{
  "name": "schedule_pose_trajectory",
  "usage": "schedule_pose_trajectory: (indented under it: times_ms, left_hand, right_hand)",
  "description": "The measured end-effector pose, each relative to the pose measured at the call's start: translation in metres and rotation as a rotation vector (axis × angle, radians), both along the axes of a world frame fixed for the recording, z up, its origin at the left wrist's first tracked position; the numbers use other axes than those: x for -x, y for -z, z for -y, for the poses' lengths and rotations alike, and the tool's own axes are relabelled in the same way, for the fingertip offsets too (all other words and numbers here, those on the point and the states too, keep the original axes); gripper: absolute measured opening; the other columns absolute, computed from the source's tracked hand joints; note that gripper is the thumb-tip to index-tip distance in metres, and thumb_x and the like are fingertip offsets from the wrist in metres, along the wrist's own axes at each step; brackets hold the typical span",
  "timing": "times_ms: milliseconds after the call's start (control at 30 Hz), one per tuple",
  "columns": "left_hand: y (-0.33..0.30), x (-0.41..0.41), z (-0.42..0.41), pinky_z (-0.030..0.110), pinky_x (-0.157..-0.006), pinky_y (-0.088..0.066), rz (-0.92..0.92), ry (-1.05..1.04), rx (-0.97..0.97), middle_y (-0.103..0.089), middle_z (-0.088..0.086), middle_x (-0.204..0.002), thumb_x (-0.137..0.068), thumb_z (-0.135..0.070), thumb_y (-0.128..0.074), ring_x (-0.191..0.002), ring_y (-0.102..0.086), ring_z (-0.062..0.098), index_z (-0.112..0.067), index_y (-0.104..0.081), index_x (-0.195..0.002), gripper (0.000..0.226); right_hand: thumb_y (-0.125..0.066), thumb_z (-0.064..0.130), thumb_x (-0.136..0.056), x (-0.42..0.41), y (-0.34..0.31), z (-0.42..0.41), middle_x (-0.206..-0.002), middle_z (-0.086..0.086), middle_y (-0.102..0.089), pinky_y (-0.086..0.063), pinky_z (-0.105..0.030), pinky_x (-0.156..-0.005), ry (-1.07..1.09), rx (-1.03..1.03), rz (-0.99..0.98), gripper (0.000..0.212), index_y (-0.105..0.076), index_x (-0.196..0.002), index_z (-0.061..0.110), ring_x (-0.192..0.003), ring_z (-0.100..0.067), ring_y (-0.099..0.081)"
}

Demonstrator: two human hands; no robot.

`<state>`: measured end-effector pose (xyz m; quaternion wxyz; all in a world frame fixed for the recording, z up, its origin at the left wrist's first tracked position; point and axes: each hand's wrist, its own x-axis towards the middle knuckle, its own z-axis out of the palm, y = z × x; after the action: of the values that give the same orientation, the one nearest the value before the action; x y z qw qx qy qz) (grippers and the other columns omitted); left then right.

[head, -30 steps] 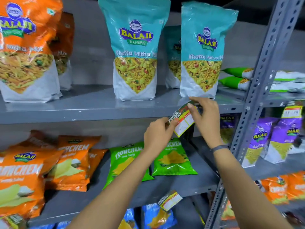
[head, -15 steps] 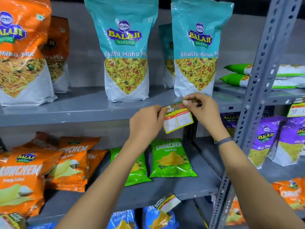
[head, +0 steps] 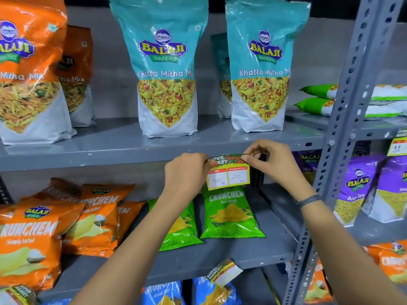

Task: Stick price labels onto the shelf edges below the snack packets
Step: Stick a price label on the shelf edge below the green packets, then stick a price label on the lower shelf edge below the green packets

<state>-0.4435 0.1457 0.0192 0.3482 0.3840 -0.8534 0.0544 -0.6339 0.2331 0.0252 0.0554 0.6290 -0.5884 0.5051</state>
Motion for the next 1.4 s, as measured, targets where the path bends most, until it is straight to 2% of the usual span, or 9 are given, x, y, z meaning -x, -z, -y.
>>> schedule_pose_trajectory:
  times_ms: [267, 400, 467, 633, 833, 1000, 1133, 1233, 1400]
  left_hand:
    - [-0.020, 0.010, -0.006, 0.030, -0.057, -0.030, 0.013, -0.060, 0.091, -0.068, 0.012, -0.084, -0.093, -0.044, -0.047, -0.083, -0.062, 0.036, -0.014, -0.062, -0.078, 0.037]
    - [-0.031, 0.018, -0.010, 0.024, -0.044, -0.019, -0.010, -0.130, 0.089, -0.050, 0.004, -0.058, -0.084, -0.064, -0.047, -0.066, -0.057, 0.031, -0.013, -0.039, -0.052, 0.061]
    - [-0.037, 0.026, -0.013, 0.022, -0.043, -0.013, -0.009, -0.171, 0.121, -0.061, 0.008, -0.066, -0.079, -0.069, -0.048, -0.068, -0.062, 0.031, -0.013, -0.035, -0.054, 0.063]
    - [-0.043, 0.039, -0.012, 0.022, -0.043, -0.014, 0.031, -0.232, 0.152, -0.070, 0.010, -0.084, -0.075, -0.067, -0.055, -0.080, -0.067, 0.031, -0.012, -0.061, -0.073, 0.055]
    - [-0.016, 0.023, -0.017, 0.032, -0.056, -0.031, -0.097, -0.185, 0.149, -0.070, 0.020, -0.087, -0.078, -0.067, -0.052, -0.083, -0.066, 0.040, -0.010, -0.064, -0.078, 0.059]
    - [0.083, -0.001, -0.017, 0.035, -0.058, -0.044, -0.187, -0.102, -0.156, -0.069, 0.019, -0.068, -0.085, -0.070, -0.033, -0.075, -0.065, 0.040, -0.011, -0.050, -0.055, 0.069]
    - [0.199, -0.012, -0.015, 0.036, -0.072, -0.052, 0.176, -0.109, -0.743, -0.073, 0.017, -0.086, -0.089, -0.058, -0.044, -0.089, -0.067, 0.034, -0.009, -0.061, -0.068, 0.056]
    - [0.264, -0.017, -0.013, 0.042, -0.081, -0.054, 0.282, -0.060, -1.091, -0.070, 0.024, -0.099, -0.089, -0.039, -0.055, -0.095, -0.066, 0.037, -0.002, -0.066, -0.089, 0.039]
    - [0.298, -0.001, -0.013, 0.048, -0.075, -0.047, 0.111, 0.041, -1.143, -0.064, 0.038, -0.095, -0.090, -0.023, -0.058, -0.094, -0.061, 0.046, 0.010, -0.063, -0.087, 0.034]
  right_hand:
    - [-0.072, 0.008, -0.079, -0.004, -0.004, 0.007, -0.067, 0.006, -0.061, -0.039, 0.000, -0.055, 0.056, 0.113, 0.126, 0.006, -0.066, -0.078, 0.008, -0.055, 0.009, -0.051]
    - [-0.073, 0.008, -0.078, -0.006, -0.002, 0.010, -0.063, 0.011, -0.059, -0.040, 0.000, -0.053, 0.093, 0.148, 0.129, 0.012, -0.063, -0.075, 0.014, -0.054, 0.009, -0.052]
    - [-0.073, 0.008, -0.078, -0.006, -0.001, 0.011, -0.063, 0.010, -0.058, -0.040, 0.000, -0.053, 0.097, 0.160, 0.133, 0.014, -0.062, -0.075, 0.016, -0.054, 0.009, -0.052]
    - [-0.072, 0.009, -0.079, -0.007, 0.002, 0.012, -0.067, -0.005, -0.058, -0.040, -0.001, -0.052, 0.104, 0.178, 0.132, 0.010, -0.064, -0.086, 0.011, -0.052, 0.006, -0.050]
    - [-0.067, 0.025, -0.084, -0.014, 0.029, 0.003, -0.071, 0.002, -0.058, -0.041, -0.014, -0.054, 0.189, 0.308, 0.173, 0.033, -0.052, -0.113, 0.019, -0.052, -0.001, -0.049]
    - [-0.058, 0.023, -0.090, -0.029, 0.119, -0.006, -0.080, -0.002, -0.060, -0.047, -0.021, -0.058, 0.255, 0.283, 0.233, 0.026, -0.050, -0.115, 0.019, -0.060, -0.009, -0.054]
    - [-0.057, 0.010, -0.090, -0.044, 0.204, -0.013, -0.097, -0.012, -0.068, -0.049, -0.032, -0.078, 0.230, -0.119, 0.137, 0.014, -0.064, -0.102, 0.011, -0.082, -0.028, -0.064]
    - [-0.057, 0.018, -0.091, -0.055, 0.249, -0.012, -0.115, -0.011, -0.065, -0.048, -0.044, -0.091, 0.239, -0.475, -0.012, 0.024, -0.061, -0.114, 0.016, -0.109, -0.032, -0.056]
    - [-0.056, 0.023, -0.091, -0.062, 0.275, -0.001, -0.121, -0.005, -0.063, -0.042, -0.043, -0.095, 0.258, -0.657, -0.027, 0.029, -0.057, -0.120, 0.023, -0.117, -0.027, -0.051]
